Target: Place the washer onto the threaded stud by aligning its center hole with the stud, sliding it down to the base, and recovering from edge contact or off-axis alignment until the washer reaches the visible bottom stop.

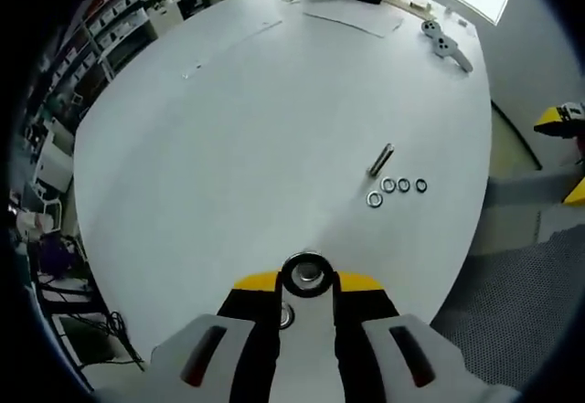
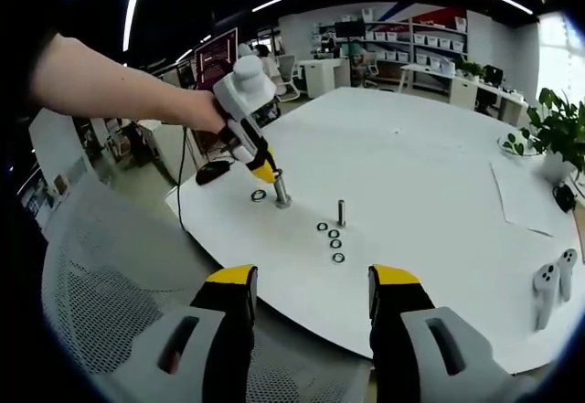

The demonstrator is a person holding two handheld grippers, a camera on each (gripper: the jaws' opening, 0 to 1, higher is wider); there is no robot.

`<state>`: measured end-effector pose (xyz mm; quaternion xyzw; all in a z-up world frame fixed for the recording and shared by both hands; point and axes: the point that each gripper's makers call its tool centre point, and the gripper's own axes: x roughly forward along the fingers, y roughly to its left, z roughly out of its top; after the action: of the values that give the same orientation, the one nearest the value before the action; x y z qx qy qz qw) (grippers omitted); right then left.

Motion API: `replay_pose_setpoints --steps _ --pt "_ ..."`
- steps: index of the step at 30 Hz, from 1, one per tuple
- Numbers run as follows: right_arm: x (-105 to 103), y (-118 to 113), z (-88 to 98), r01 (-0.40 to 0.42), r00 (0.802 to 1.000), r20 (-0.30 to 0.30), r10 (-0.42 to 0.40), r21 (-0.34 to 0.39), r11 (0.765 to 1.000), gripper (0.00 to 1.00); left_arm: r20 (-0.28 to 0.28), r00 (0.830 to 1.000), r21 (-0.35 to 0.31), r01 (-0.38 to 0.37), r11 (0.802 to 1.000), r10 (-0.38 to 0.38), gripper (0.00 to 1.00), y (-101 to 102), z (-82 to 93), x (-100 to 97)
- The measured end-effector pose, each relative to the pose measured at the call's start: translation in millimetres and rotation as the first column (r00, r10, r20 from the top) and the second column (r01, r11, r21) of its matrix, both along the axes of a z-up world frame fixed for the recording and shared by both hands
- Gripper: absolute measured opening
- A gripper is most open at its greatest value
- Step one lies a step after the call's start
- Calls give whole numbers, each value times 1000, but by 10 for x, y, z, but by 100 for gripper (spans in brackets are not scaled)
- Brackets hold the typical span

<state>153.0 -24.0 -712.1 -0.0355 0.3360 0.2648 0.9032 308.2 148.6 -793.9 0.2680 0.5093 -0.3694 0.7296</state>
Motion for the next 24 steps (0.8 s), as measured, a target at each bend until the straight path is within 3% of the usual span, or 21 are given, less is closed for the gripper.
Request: replay_pose_setpoints --steps 24 --pt "-5 -5 -15 0 1000 -6 0 -4 1000 51 -30 998 73 65 995 -63 19 -38 -212 21"
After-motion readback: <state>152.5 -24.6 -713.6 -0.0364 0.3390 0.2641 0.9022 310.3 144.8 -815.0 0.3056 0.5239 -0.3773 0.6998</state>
